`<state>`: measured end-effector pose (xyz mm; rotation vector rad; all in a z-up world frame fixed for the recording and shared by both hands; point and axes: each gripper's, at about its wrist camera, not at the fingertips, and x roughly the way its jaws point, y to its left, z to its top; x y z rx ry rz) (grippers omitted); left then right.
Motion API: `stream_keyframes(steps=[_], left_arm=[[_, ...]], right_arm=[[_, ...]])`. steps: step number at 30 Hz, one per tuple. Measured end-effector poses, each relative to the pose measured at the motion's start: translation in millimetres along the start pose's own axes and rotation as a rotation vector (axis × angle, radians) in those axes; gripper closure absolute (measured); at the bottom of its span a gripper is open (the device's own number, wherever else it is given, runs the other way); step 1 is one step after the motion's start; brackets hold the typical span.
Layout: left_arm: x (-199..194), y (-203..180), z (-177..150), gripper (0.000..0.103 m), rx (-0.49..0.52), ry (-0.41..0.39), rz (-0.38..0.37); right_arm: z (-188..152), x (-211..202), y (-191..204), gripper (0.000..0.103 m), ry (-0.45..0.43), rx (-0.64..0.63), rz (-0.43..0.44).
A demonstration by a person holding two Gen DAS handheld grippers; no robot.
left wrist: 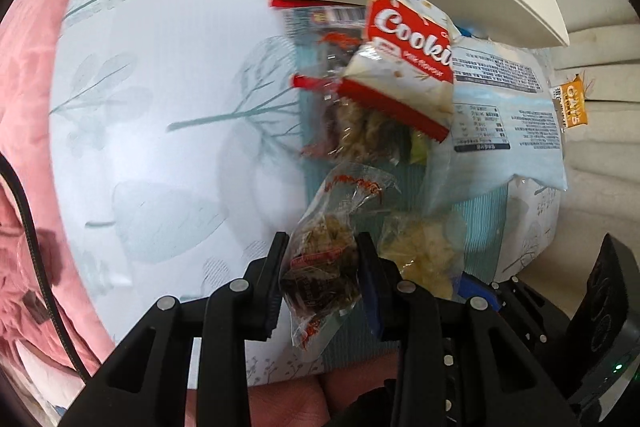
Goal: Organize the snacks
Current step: 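Grasp the brown nut bag with left tool while right tool grasps the crumbly snack bag, then carry both bags over the white tray and open both tools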
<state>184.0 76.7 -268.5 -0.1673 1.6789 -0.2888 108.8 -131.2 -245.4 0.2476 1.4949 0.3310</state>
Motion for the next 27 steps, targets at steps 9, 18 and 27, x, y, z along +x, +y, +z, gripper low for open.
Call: stream_keyframes(steps=[9,18,27], left_arm=[[-25.8,34.2,-28.3,0.071,-0.053,-0.055,-0.021],[-79.9,56.1,-26.9,0.071,-0.084,-0.154,-0.069],[-133.6,50.0,-4.1,0.071,-0.100,-0.251,-0.110]], right_arm=[[-21.5,-2.7,29.2,0.048,-0.037,-0.035,-0.014],[-12.9,-15.9,54.1,0.048,-0.109,-0.076,0.003],[22.4,-44.8,71.7,0.048,-0.202,-0.152,0.040]])
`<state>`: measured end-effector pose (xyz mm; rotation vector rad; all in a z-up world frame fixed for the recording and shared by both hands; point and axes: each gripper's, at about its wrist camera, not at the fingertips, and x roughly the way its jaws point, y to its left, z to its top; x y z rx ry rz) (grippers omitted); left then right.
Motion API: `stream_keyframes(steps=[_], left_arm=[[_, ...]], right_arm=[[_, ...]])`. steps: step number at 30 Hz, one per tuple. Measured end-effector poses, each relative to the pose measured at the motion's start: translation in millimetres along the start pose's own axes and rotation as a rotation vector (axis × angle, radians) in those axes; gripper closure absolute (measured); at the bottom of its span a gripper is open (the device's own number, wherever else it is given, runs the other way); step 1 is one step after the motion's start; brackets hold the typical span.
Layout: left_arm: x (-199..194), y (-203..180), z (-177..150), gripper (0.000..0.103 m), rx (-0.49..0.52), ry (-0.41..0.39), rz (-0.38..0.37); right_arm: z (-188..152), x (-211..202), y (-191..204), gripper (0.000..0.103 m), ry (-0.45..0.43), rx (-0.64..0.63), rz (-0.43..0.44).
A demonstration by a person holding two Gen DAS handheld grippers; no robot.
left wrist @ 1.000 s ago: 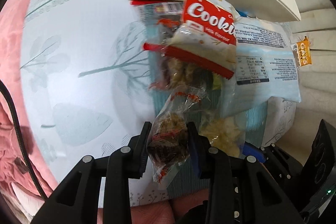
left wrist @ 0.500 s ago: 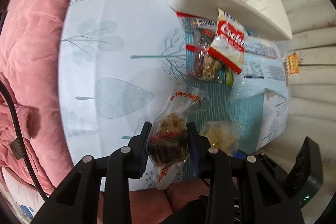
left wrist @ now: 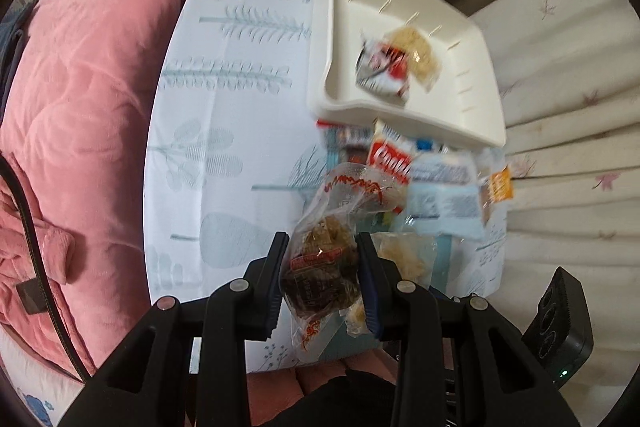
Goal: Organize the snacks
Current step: 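Carry both bags over the white tray and open both tools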
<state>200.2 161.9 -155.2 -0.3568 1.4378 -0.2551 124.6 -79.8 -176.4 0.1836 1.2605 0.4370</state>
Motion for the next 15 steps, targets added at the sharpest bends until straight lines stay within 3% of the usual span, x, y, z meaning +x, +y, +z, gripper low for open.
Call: stream_keyframes(steps=[15], left_arm=[[-20.5,-71.5,65.4,0.071,-0.008,-0.099,-0.011]], right_arm=[[93.4,-48.4,-53.9,0.048,-0.127,-0.072,0.004]])
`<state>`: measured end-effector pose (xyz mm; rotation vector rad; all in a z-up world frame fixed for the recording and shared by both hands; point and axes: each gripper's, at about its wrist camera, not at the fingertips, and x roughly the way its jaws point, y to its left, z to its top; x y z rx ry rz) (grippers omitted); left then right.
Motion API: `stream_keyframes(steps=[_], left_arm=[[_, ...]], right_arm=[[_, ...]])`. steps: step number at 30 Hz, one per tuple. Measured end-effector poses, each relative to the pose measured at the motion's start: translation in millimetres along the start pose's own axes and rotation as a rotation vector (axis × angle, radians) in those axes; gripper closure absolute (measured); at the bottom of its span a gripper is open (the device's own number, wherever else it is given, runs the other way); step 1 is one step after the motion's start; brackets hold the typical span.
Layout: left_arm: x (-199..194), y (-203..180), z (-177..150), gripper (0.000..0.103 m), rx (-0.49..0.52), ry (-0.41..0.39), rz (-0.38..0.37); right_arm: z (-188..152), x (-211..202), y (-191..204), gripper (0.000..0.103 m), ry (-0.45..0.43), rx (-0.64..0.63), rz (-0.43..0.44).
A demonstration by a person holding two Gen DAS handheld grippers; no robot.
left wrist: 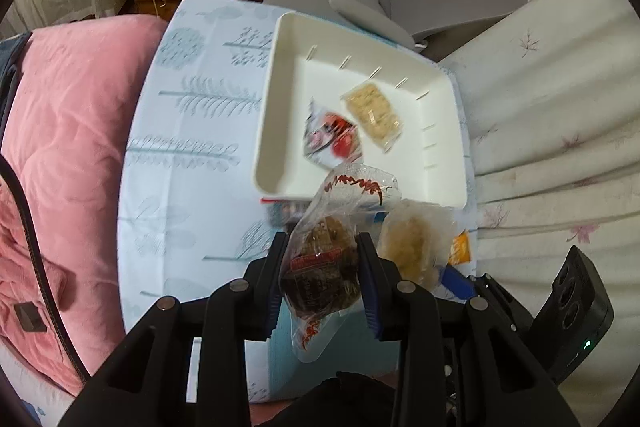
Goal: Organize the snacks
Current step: 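Carry both bags over the white tray and open both tools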
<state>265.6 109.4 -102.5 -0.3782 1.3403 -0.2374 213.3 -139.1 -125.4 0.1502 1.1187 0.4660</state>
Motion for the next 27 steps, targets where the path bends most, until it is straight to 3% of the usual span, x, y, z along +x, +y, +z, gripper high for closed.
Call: stream_keyframes(steps=[17,25,27], left_arm=[[65.6,-78.7,57.3,0.071,-0.022,-0.033,-0.054],[96.1,-97.3,61.4,0.071,-0.032,-0.010,-0.024],[100.8,-99.1,60.6,0.065,-0.038,-0.001,0.006]], right_arm=[[50.7,-2.9,-114.2,0.048,-0.068,0.027,-0.063],[53.7,6.4,-146.4,0.048,-0.047,0.060,-0.046],[53.2,8.5,-152.2,0.048,-0.041,0.059,-0.033]])
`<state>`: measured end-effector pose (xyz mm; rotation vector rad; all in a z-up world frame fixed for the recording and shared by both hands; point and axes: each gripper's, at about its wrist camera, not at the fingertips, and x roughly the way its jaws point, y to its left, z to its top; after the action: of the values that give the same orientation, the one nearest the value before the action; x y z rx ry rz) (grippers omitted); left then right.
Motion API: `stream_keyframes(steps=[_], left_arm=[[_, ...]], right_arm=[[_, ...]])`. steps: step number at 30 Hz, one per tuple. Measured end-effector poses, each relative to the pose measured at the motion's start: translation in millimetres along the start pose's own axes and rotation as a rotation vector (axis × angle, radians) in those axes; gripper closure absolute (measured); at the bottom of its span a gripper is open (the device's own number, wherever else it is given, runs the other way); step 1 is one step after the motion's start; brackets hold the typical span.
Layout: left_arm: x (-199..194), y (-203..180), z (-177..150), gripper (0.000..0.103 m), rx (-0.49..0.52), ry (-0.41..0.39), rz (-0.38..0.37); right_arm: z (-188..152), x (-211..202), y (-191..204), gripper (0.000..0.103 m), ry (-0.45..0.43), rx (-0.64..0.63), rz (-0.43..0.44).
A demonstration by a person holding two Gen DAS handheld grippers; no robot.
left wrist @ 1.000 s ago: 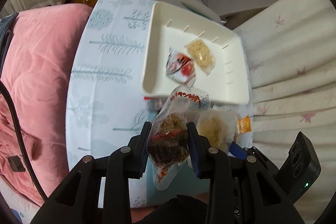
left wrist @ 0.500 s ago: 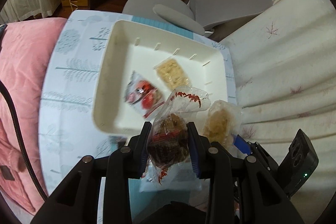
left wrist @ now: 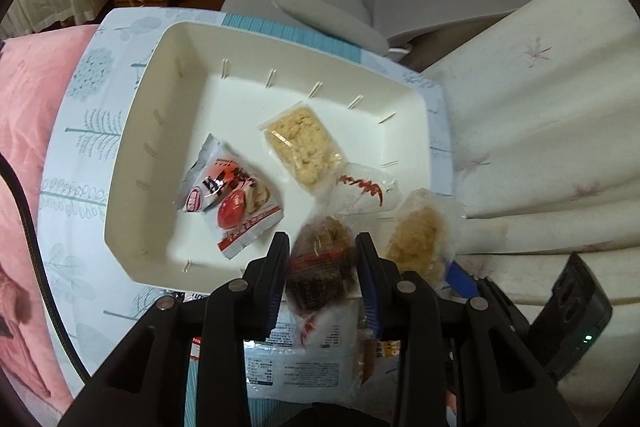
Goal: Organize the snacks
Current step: 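Carry both bags over the white tray and open both tools, then withdraw both tools from the tray toward the remaining snacks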
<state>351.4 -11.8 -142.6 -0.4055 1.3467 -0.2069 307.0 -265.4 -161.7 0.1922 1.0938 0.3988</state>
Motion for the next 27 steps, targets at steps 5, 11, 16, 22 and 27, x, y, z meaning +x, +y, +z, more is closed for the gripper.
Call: stream_keyframes(steps=[5,11,16,22,27], left_arm=[[4.2,1.3,-3.3,0.045,-0.019,0.000,0.030],[-2.5,3.8,-14.0,0.040,-0.035,-0.005,0.044],[-13.2,5.9,-30.4,0.034,-0.034,-0.007,0.034],[-26.0,12.7,-53.7,0.034,-0.013,-0.006,0.022],[-35.9,25.3,-80.3,0.034,0.009,0.011,0.009]], right_arm=[[-2.0,4.1,-4.5,0.047,0.015,0.009,0.011],[-6.1,1.7,-6.4,0.047,0.023,0.006,0.021],[-12.7,-8.4,-3.5,0.047,0.009,0.018,0.015],[-30.6,-23.8,5.6,0.047,-0.013,0.043,0.001],[-49.2,-36.8,11.8,0.047,-0.037,0.084,-0.025]])
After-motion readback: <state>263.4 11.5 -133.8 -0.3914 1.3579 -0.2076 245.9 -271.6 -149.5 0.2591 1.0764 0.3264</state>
